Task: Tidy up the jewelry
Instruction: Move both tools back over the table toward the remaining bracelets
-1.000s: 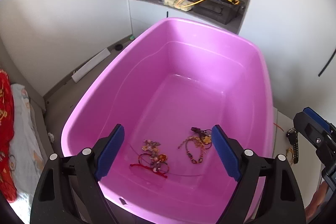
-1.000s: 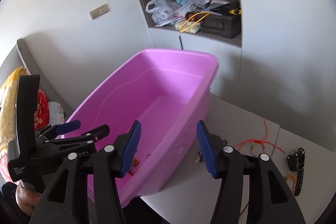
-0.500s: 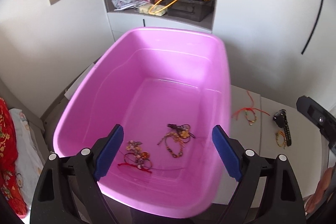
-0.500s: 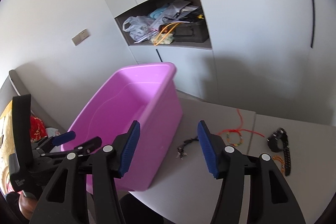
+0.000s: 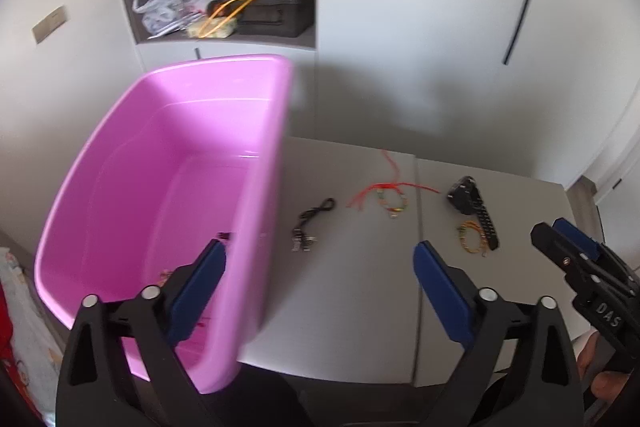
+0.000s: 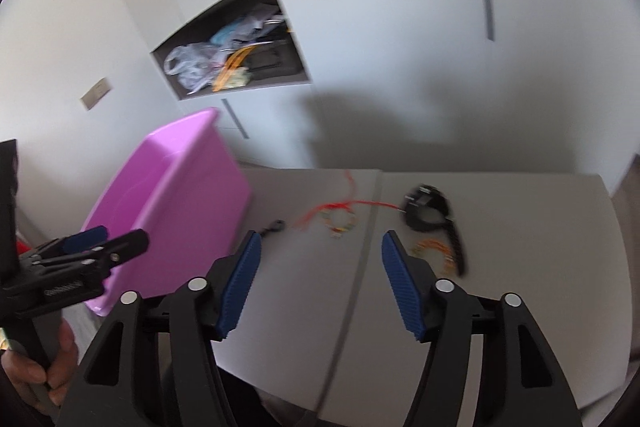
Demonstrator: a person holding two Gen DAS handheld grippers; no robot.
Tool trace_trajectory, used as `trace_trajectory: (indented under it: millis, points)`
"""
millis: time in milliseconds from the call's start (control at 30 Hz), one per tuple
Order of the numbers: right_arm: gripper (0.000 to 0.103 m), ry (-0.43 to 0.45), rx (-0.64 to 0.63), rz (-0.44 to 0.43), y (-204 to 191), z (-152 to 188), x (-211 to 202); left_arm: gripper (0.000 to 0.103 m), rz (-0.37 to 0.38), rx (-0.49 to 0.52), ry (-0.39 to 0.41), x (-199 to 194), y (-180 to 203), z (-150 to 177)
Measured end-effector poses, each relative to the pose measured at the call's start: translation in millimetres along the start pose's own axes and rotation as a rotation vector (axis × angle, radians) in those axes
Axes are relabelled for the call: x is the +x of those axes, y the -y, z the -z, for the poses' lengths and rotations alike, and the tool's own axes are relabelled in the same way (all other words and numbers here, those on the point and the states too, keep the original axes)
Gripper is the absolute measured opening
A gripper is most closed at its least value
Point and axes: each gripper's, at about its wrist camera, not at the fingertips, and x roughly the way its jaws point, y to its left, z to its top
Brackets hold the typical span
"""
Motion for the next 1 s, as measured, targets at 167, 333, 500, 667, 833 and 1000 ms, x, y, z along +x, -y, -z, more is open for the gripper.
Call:
trace_trajectory:
  millis: [167,333,500,667,833,1000]
  points:
    - [0.061,-0.034,0.041,0.045,32,21,5,0.096,0.029,0.021,-0.013,15,26,9]
    - [0.061,-0.061,0.079,0.065,51,33,16,0.096,0.019,0.012,-0.021,35,36,21]
    - [0.061,-0.089,0.067,0.08,57,41,38,0.096,0.004,-0.003,-0.041,63,39,30]
    - [0.061,-0.127,0.067,0.083,62,44,70,0.096,-0.012,-0.009,-0.044,91,36,33]
    - [0.061,-0.141,0.068,0.096,68,45,99,0.096,-0.016,-0.042,-0.069,125,32,32]
    - [0.061,-0.149,0.062,0.101,70,42,119,0.096,-0.027,-0.052,-0.088,153,30,28]
